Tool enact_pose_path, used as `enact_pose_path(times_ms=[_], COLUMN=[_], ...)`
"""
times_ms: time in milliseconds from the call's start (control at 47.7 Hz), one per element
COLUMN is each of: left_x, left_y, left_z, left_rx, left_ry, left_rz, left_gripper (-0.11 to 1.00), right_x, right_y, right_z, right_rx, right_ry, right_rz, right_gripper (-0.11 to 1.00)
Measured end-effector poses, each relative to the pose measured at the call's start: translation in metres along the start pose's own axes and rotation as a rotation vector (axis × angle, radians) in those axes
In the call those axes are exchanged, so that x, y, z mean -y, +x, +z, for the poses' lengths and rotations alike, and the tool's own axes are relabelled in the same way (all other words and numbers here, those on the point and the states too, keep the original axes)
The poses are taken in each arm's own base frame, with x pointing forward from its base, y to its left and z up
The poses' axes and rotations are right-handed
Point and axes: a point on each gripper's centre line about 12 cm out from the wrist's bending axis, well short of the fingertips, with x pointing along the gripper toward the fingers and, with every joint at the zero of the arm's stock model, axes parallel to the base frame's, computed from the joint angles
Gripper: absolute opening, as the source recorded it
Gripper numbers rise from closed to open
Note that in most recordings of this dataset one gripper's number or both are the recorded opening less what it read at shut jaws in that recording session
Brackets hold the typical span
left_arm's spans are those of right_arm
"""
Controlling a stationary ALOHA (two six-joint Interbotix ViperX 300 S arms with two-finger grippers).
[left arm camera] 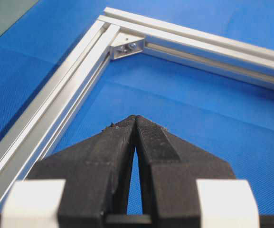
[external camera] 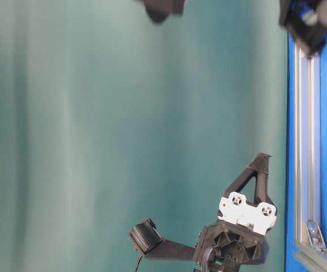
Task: Insert the wire through the string loop located on the right side.
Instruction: 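Lift the cable with the right gripper and swing it rightward, then align the plug with the white zip-tie loop at the frame corner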
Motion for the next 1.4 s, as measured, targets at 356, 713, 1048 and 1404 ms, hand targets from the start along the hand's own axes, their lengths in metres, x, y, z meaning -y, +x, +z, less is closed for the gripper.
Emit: enact_pose_path(times_ms=[356, 713, 1048, 1404], left_x=[0.000, -0.001, 0.000, 0.000], left_y=[0.000, 0.000, 0.000, 0.002], left_z=[0.000, 0.000, 0.000, 0.003], left_rx=[0.000, 0.000, 0.000, 0.008], left_ry=[-0.003, -0.003, -0.006, -0.005], left_rz=[0.000, 0.001, 0.000, -0.001], left_gripper=[0.00, 0.00, 0.00, 0.00], right_x=[-0.002, 0.005, 0.006, 0.030], right_y=[-0.064, -0.134, -0.173, -0.176], right_z=[-0.031, -0.061, -0.073, -0.075], right_rx=[-0.037, -0.037, -0.034, -0.023], right_ry=[0.035, 0.070, 0.078, 0.132], right_rz=[-0.005, -0.014, 0.006, -0.109], right_gripper=[-0.04, -0.04, -0.04, -0.04])
